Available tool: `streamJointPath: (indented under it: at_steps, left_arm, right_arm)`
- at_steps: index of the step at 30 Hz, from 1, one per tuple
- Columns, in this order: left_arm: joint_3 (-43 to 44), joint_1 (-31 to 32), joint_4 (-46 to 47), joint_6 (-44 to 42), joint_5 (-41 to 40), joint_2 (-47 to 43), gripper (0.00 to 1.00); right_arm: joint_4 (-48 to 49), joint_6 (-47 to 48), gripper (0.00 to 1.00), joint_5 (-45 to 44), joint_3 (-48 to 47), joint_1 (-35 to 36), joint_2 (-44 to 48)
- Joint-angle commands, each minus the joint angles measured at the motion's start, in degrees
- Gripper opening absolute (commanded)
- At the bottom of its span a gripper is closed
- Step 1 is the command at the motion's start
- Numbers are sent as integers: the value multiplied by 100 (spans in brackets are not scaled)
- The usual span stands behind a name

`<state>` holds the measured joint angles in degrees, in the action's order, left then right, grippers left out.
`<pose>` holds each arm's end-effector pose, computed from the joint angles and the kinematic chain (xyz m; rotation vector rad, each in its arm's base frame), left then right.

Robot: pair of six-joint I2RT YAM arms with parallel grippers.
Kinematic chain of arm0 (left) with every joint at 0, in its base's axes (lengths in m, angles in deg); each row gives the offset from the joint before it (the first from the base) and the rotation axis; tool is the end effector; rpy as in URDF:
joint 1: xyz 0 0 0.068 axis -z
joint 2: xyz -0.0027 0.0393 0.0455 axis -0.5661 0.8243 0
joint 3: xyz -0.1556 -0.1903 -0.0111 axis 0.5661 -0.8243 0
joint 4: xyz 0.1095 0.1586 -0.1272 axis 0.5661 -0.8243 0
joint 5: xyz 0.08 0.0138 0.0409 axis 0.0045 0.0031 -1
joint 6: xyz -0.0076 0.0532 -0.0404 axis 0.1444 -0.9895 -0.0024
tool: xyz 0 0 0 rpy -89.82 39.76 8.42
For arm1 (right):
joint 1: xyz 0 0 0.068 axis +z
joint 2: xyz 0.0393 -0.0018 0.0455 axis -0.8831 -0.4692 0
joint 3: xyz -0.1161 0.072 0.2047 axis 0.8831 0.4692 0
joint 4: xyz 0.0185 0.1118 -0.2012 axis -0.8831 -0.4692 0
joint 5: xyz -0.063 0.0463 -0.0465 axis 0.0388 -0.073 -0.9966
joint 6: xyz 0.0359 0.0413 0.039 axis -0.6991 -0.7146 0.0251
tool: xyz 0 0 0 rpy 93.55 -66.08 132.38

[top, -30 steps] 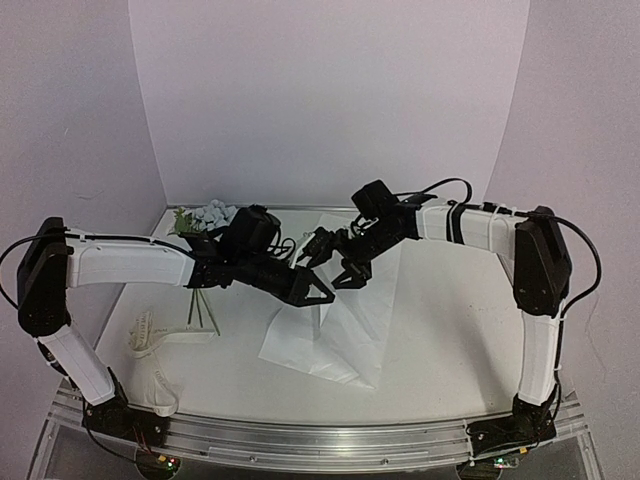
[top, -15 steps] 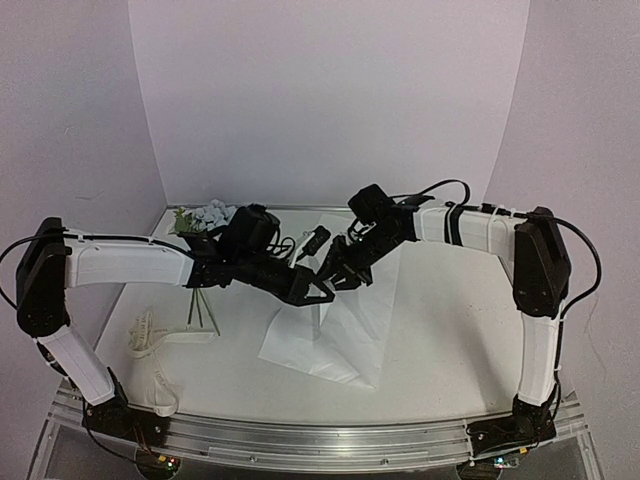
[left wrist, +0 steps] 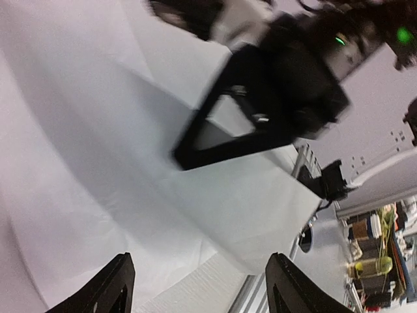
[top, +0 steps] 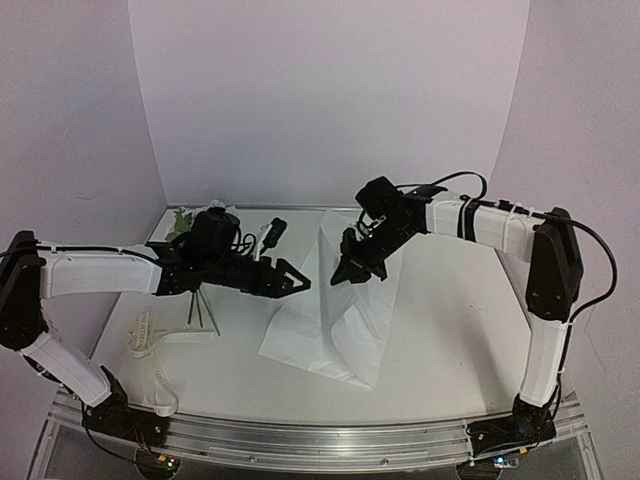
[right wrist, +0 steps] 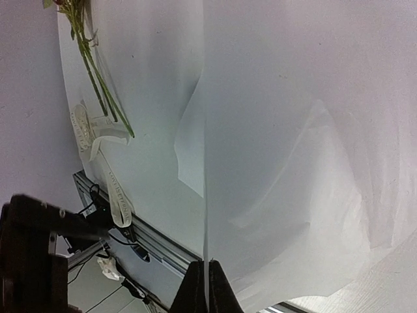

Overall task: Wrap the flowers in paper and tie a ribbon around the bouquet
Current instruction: Unfold the folded wrapping paper at the center of the board.

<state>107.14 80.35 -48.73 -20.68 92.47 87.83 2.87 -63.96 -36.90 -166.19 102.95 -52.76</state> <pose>0.2028 -0.2460 0.2295 0.6628 2.1910 -1.2694 0.2764 0.2808 0.2278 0.1620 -2.8690 -1.2104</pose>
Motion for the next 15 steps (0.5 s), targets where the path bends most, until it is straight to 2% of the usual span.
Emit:
streamJointPath:
  at_steps: [1, 10, 15]
  left_arm:
    - [-342, -659, 849, 1027, -164, -238, 73]
    - [-10, -852, 1431, 2007, 596, 1219, 75]
    - [81, -844, 1845, 2404, 702, 1944, 75]
  right_arm:
    - [-138, 280, 0, -660, 84, 59, 644]
    - [-138, 423, 0, -1130, 164, 241, 868]
    - [-148, 460, 0, -1273, 241, 283, 981]
